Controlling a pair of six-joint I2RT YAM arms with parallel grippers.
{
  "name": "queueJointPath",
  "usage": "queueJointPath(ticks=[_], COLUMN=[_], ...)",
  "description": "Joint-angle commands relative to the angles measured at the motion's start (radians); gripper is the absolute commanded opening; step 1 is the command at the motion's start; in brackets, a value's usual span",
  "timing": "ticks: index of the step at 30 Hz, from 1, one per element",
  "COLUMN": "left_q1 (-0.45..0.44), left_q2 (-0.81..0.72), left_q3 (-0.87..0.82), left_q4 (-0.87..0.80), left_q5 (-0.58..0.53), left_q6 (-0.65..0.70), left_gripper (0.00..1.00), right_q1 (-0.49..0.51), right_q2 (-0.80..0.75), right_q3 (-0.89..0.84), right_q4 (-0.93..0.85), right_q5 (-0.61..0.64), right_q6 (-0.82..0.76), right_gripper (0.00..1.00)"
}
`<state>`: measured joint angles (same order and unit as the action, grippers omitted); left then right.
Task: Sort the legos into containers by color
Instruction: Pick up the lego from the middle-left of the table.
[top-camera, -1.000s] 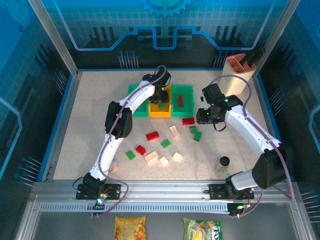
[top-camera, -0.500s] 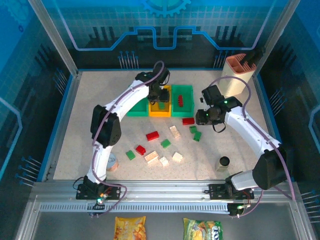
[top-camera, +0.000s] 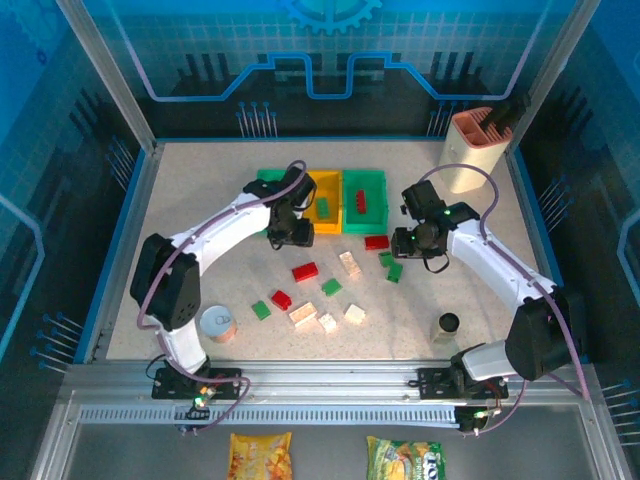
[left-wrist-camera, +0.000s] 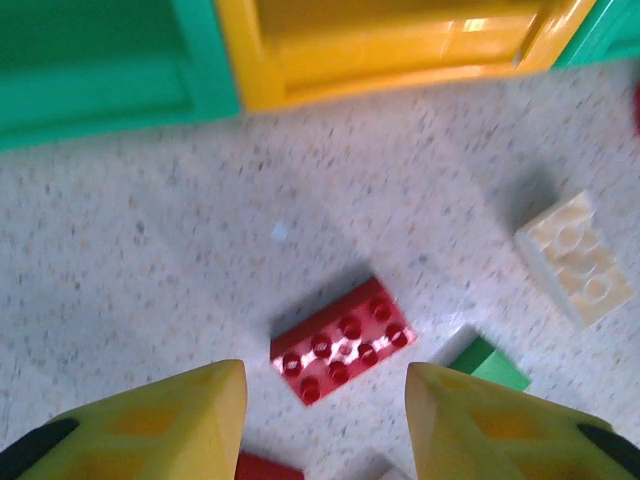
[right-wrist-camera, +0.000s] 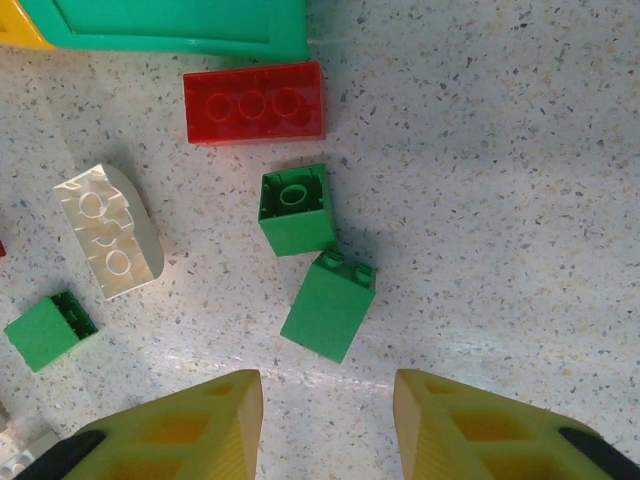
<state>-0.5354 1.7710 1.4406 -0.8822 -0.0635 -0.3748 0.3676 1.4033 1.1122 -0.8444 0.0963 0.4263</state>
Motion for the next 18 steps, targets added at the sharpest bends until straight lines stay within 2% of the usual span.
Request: queueJointPath(ticks=[1,18], left_q1=[-0.019,-0.162], left_q2=[-0.07,-0.234], left_q3=[-0.075,-0.384], left_q4=[0.0,-0.007], left_q5=[0.016,-0.021], left_q6=[-0.049,-0.325], left_gripper=[0.47,0.6], right_q1=[0.014,0.018], right_q2=[-0.015,-0.015], right_q3=[-0.014,-0.032], right_q4=[0.003,0.003], right_q5=[-0.014,-0.015], right_q6=[0.013,-0.012], right_gripper=[0.41,0.42])
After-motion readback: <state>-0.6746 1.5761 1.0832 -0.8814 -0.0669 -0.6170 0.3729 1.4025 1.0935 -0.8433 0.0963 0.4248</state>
